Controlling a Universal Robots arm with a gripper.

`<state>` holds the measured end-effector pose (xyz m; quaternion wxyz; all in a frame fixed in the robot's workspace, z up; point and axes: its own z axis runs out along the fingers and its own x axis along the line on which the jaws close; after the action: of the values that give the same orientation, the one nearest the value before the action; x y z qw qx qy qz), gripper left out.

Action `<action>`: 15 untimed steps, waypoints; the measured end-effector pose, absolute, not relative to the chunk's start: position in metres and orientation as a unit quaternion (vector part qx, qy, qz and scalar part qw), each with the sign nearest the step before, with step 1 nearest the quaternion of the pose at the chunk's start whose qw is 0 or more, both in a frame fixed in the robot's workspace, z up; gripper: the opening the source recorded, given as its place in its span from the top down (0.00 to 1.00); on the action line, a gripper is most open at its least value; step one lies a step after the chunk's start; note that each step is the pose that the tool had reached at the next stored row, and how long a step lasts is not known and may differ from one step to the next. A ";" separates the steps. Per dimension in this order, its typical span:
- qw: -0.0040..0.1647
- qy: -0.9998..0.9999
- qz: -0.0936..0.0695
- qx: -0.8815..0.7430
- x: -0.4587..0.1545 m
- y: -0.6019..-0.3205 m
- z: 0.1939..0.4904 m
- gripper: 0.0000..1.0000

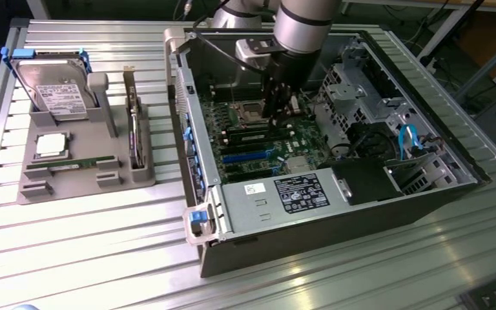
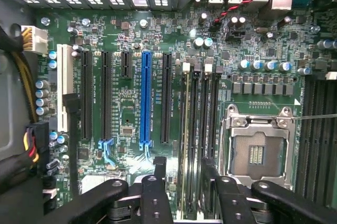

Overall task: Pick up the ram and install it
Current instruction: 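Insert the ram into the slot, then press down the ram until it locks into place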

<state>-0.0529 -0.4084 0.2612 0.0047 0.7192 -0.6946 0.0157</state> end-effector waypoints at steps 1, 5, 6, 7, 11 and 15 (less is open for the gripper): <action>0.005 -0.695 0.016 0.719 -0.053 -0.408 0.265 0.60; 0.005 -0.695 0.016 0.719 -0.053 -0.408 0.272 0.60; 0.005 -0.695 0.016 0.719 -0.053 -0.408 0.272 0.60; 0.005 -0.695 0.016 0.719 -0.053 -0.408 0.272 0.60; 0.005 -0.695 0.016 0.719 -0.053 -0.408 0.272 0.60; 0.005 -0.695 0.016 0.719 -0.053 -0.408 0.272 0.60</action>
<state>-0.0529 -0.4084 0.2718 0.0048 0.7192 -0.6946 0.0157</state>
